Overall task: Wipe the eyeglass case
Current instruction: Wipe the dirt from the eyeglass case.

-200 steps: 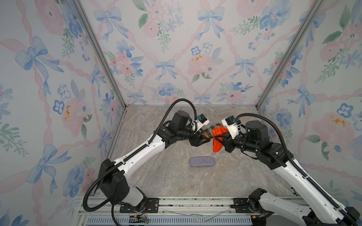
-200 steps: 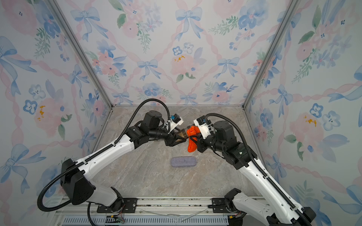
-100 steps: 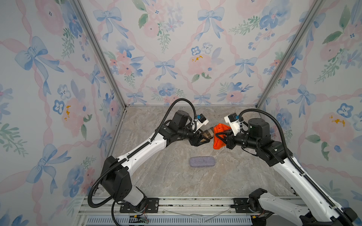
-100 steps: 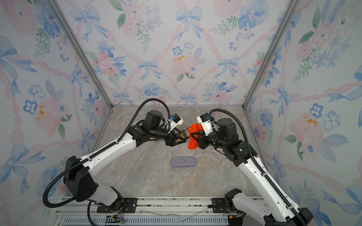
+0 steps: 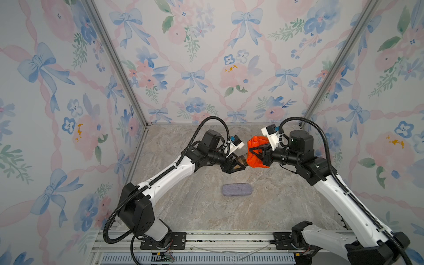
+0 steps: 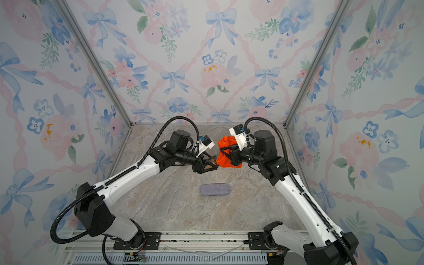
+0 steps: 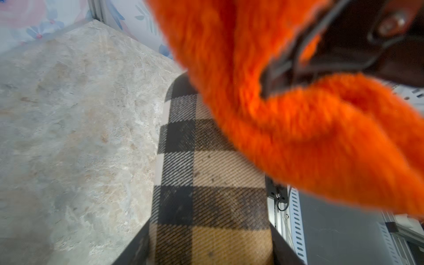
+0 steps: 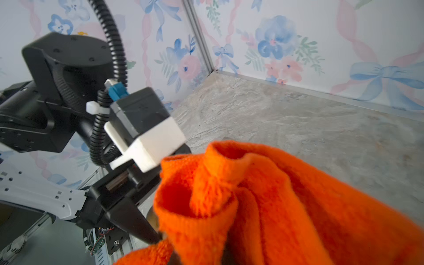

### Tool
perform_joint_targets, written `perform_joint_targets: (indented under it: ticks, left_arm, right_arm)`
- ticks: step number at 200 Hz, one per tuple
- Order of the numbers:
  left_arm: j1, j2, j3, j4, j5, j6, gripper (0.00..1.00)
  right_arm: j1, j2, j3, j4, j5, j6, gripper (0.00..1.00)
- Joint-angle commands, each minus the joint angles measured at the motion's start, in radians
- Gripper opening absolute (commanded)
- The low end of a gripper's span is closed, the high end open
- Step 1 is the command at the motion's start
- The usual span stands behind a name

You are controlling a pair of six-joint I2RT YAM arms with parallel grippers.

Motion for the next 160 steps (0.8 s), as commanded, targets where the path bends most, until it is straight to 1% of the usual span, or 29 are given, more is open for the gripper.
perform_joint_targets:
  ticks: [1,9,16,54,68,82,92,109,130,145,160]
  left_arm:
    - [-0.018,-0.044,0.041,0.074,0.171,0.043,0.33]
    - [-0.012,-0.05,0.036,0.075,0.174,0.044,0.33]
    - [-0.004,-0.057,0.032,0.073,0.175,0.044,0.33]
    - [0.019,-0.104,-0.014,0.074,0.144,0.051,0.33]
    - [0.018,-0.117,-0.043,0.073,0.112,0.059,0.33]
    - [0.019,-0.132,-0.07,0.066,0.056,0.083,0.33]
    - [0.019,-0.143,-0.086,0.058,0.01,0.106,0.33]
    - [0.017,-0.153,-0.101,0.058,-0.05,0.142,0.32]
    - [0.014,-0.154,-0.085,0.058,-0.057,0.163,0.32]
    - [0.004,-0.15,-0.058,0.058,-0.063,0.164,0.32]
    - [-0.01,-0.145,-0.041,0.058,-0.075,0.17,0.32]
  right_arm:
    - [0.101,0.061,-0.002,-0.008,0.076,-0.023,0.0]
    - [0.095,0.064,0.006,-0.032,0.096,-0.04,0.0]
    - [0.067,0.06,0.01,-0.053,0.11,-0.053,0.0]
    - [-0.183,-0.011,0.048,-0.102,0.109,-0.038,0.0]
    - [-0.25,-0.035,0.082,-0.116,0.076,-0.027,0.0]
    - [-0.294,-0.054,0.117,-0.137,0.024,-0.024,0.0]
    - [-0.314,-0.059,0.139,-0.161,-0.028,-0.026,0.0]
    - [-0.334,-0.047,0.154,-0.192,-0.155,-0.02,0.0]
    - [-0.325,-0.036,0.092,-0.11,-0.324,0.079,0.0]
    - [-0.3,-0.03,0.022,-0.027,-0.36,0.15,0.0]
    - [-0.268,-0.016,-0.058,0.073,-0.364,0.219,0.0]
